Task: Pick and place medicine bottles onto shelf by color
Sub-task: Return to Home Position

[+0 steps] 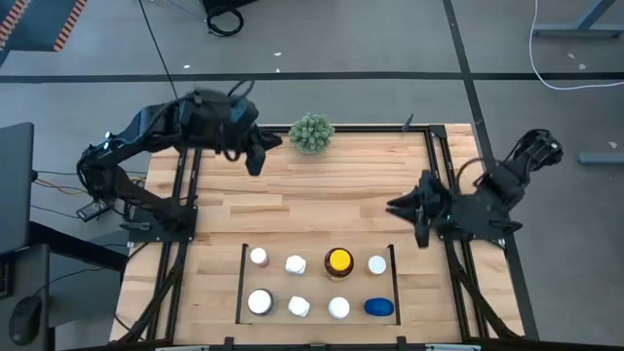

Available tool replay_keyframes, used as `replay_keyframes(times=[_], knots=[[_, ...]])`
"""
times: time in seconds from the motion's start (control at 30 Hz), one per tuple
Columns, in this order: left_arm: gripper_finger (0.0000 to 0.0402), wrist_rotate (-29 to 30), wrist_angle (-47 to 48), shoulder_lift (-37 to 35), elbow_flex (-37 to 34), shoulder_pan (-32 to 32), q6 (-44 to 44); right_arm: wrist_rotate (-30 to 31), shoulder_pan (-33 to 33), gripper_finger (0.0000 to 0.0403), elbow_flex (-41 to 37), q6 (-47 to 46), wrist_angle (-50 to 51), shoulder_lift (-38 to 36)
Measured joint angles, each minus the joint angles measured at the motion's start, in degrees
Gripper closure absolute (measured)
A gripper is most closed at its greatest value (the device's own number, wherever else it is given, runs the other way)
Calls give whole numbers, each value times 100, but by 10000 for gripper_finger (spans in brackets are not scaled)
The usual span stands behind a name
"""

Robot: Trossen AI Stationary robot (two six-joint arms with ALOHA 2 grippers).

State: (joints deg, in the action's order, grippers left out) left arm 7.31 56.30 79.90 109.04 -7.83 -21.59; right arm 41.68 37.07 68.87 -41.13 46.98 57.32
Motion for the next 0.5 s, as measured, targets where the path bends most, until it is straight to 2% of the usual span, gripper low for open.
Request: replay_keyframes(times=[0.1, 0.2, 0.33, 0.5], knots=[[394, 319, -226, -287, -528, 342, -43, -463, -406, 362, -557, 196, -344, -624], [396, 435, -974, -895, -1708, 656, -417, -1156, -960, 393, -1551, 235, -1180, -1427], [398, 470, -2388, -2062, -3611, 1041, -1175, -1919, -1605, 396, -2795, 35, -2237, -2383], [399, 923, -3628, -3594, -5334, 1313, -1774, -2422, -2324, 397, -3679, -117, -2456, -3192]])
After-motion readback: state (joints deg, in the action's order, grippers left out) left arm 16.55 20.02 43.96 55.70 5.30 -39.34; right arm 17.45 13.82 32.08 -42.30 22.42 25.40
